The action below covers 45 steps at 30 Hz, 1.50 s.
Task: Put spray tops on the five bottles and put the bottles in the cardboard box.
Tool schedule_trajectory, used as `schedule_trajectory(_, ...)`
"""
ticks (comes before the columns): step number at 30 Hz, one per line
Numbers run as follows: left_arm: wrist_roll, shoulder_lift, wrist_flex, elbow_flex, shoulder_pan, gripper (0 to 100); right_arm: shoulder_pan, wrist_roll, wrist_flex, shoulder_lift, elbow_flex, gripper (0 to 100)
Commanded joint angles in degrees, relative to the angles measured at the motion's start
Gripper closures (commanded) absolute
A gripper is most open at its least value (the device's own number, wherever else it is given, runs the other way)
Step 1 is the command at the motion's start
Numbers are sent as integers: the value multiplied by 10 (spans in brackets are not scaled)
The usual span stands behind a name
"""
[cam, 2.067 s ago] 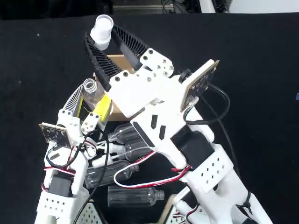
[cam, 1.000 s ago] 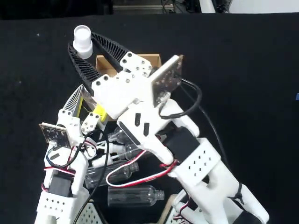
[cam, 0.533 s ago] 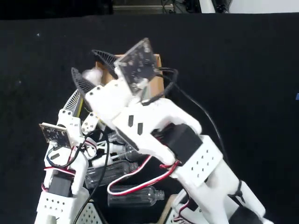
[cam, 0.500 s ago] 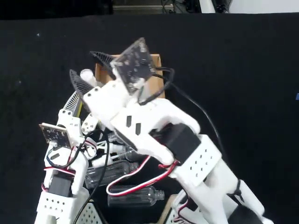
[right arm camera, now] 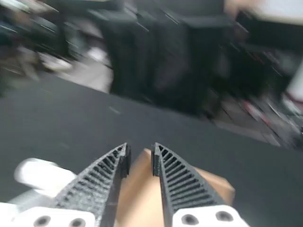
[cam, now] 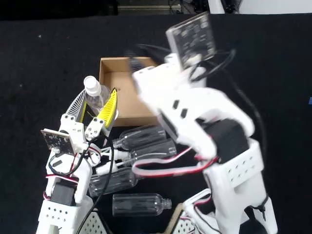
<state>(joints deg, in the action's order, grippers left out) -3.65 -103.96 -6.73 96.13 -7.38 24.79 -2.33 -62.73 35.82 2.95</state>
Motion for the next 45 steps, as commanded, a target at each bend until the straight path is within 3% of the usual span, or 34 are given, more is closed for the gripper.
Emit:
schedule_trajectory(1, 4, -5, -3, 13, 1, 970, -105, 2, -29, -2, 51, 887)
schedule_trajectory(6, 1, -5, 6, 13, -4, 970, -178, -3, 55, -33, 211, 839)
schedule_trajectory(12, 3, -3, 95, 13, 4, 970, -167, -25, 242, -44, 386, 839)
schedule_trajectory(16, 4, 42, 156, 15, 3, 970, -165, -32, 294, -45, 436, 839)
schedule_trajectory(21, 4, 199, 319, 2, 4, 970, -167, -32, 359, -49, 498, 839)
schedule_trajectory(26, 4, 425, 435, -93, 17, 970, -165, -28, 433, -49, 553, 839)
schedule_trajectory(36, 1, 815, 657, -239, 37, 970, -165, -28, 439, -49, 560, 839)
schedule_trajectory(45, 1, 1053, 718, -392, 46, 970, -164, -27, 442, -49, 569, 839)
